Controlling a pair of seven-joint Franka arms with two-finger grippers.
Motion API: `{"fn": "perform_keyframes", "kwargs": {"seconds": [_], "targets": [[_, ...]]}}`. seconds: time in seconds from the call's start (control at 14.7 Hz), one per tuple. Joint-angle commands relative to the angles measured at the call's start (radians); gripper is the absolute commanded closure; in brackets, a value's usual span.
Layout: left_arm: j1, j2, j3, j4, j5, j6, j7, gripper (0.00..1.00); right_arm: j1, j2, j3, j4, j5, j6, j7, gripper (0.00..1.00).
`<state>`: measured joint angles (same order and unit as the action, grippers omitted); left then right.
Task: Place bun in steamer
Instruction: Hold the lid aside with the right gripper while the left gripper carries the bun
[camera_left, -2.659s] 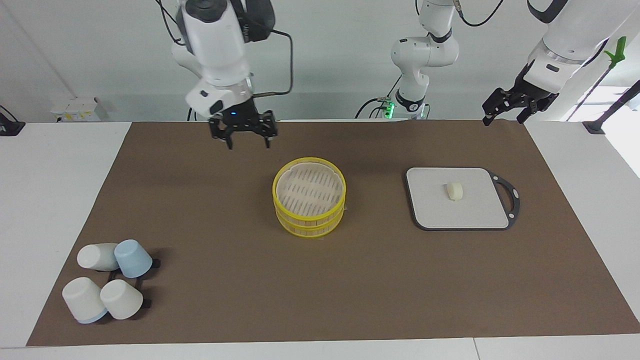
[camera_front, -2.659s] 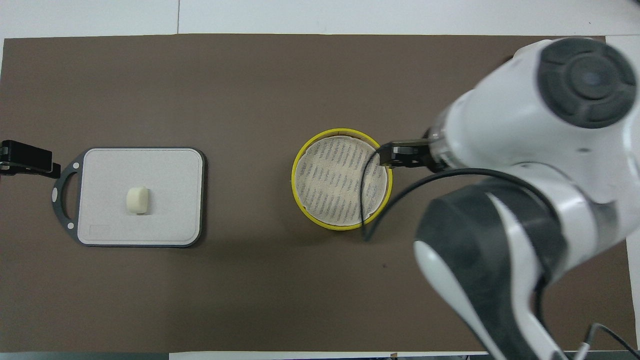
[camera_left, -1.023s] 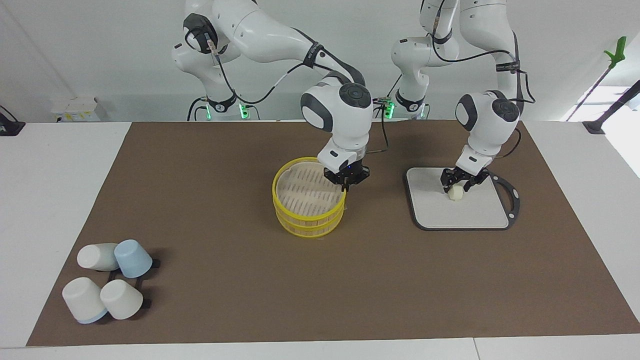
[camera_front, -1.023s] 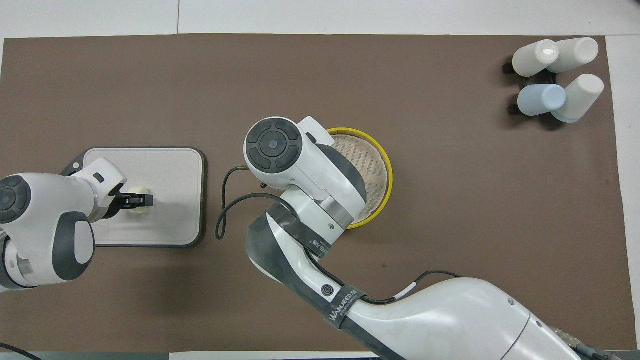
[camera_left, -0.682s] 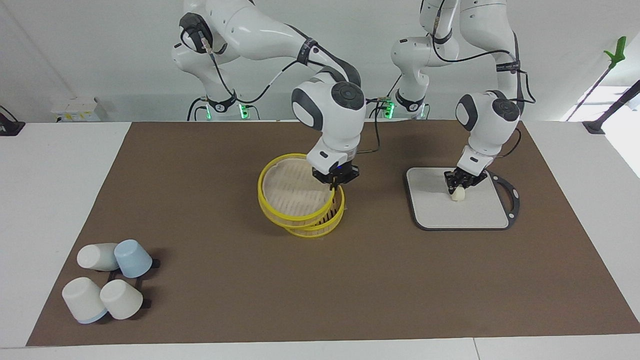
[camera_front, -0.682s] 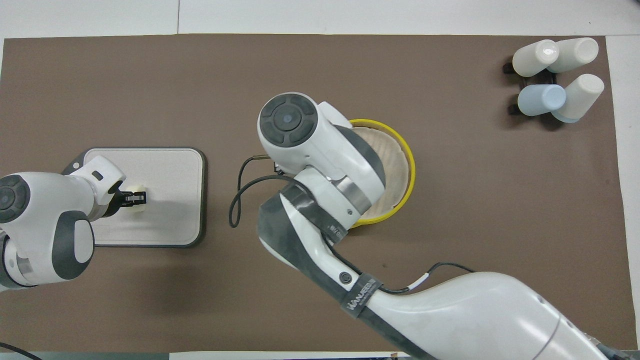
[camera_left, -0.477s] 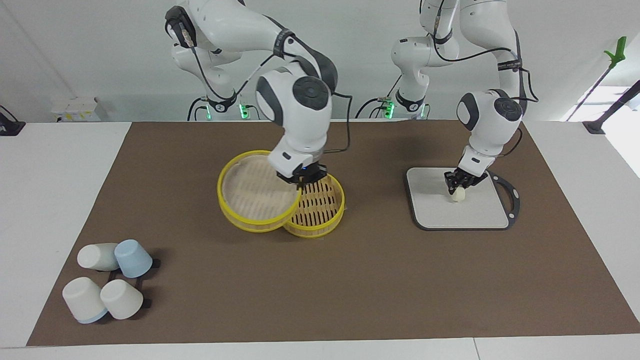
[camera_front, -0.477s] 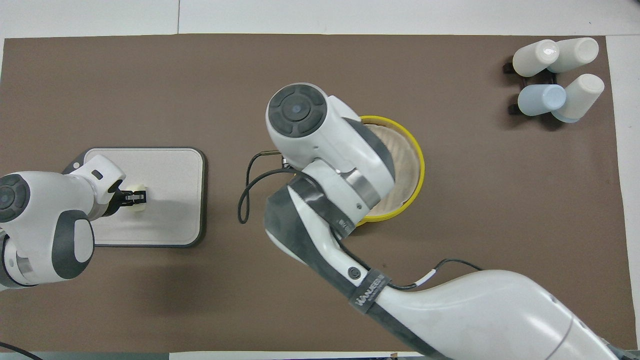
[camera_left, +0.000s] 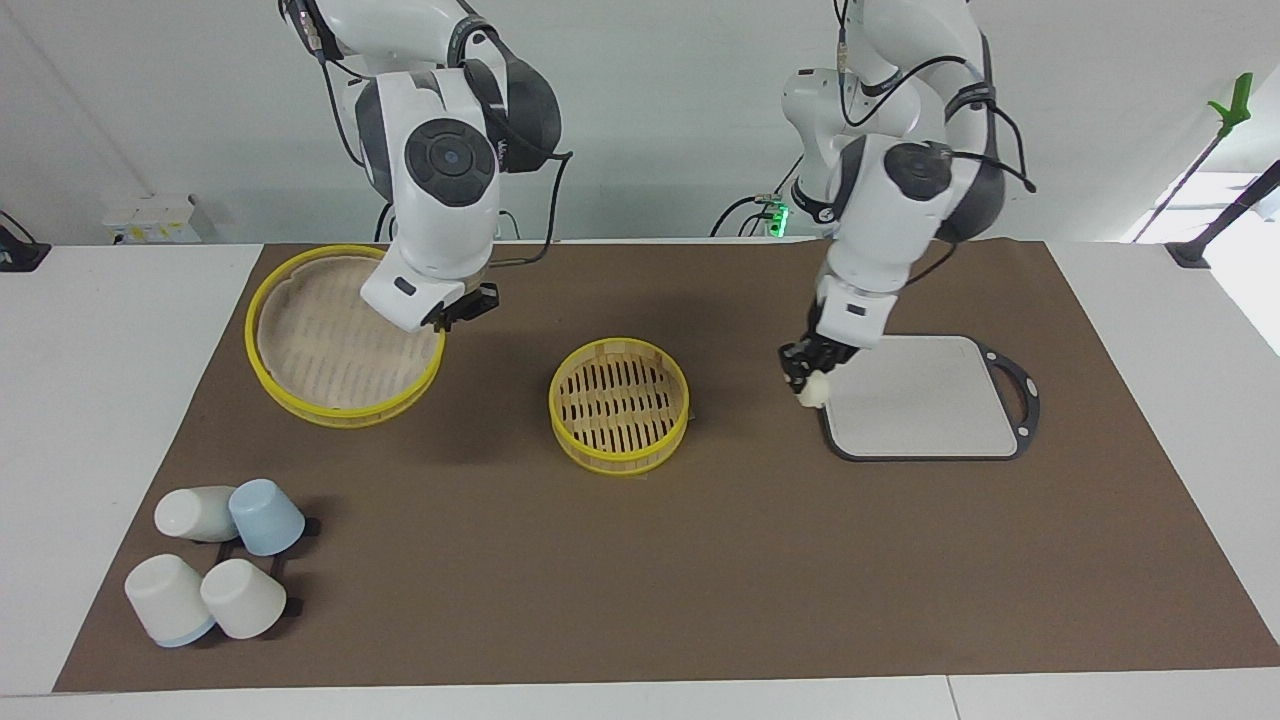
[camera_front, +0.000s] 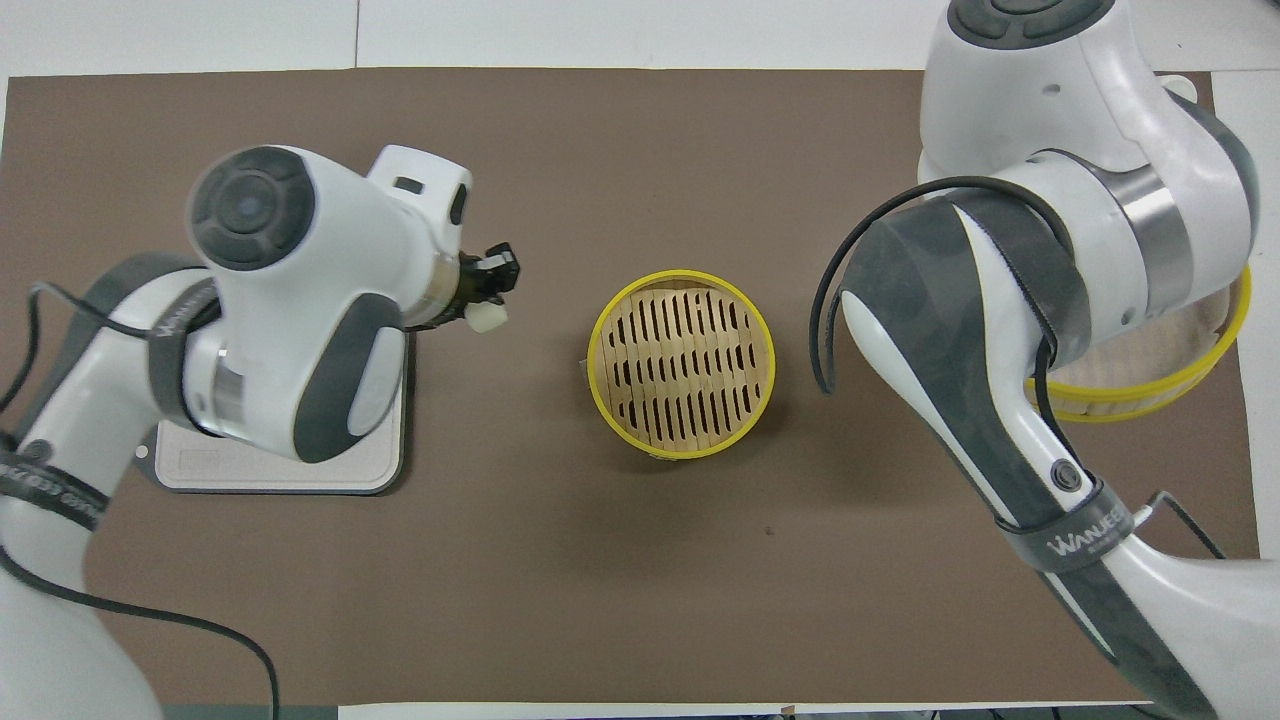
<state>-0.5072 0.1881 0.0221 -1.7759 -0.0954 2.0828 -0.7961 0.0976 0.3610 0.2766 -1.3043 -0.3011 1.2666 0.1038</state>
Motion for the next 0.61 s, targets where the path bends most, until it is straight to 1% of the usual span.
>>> {"fn": "perform_keyframes", "kwargs": {"seconds": [0.0, 0.14, 0.2, 0.48, 0.55], "targets": [[-0.149, 0.080, 0.022, 0.024, -0.018, 0.096, -0.138, 0.67, -0.019, -0.037, 0.009, -0.056, -0.029, 0.003, -0.046, 1.00], [-0.223, 0.166, 0.025, 0.023, -0.001, 0.166, -0.198, 0.67, -0.019, -0.040, 0.012, -0.065, -0.029, 0.010, -0.046, 1.00], [-0.241, 0.197, 0.025, 0.017, 0.020, 0.212, -0.222, 0.67, -0.019, -0.040, 0.012, -0.065, -0.029, 0.011, -0.046, 1.00], [-0.258, 0.229, 0.024, -0.005, 0.029, 0.275, -0.245, 0.66, -0.019, -0.042, 0.012, -0.067, -0.029, 0.013, -0.046, 1.00], [-0.258, 0.229, 0.025, -0.007, 0.029, 0.276, -0.262, 0.62, -0.019, -0.042, 0.013, -0.067, -0.027, 0.013, -0.046, 1.00]]}}
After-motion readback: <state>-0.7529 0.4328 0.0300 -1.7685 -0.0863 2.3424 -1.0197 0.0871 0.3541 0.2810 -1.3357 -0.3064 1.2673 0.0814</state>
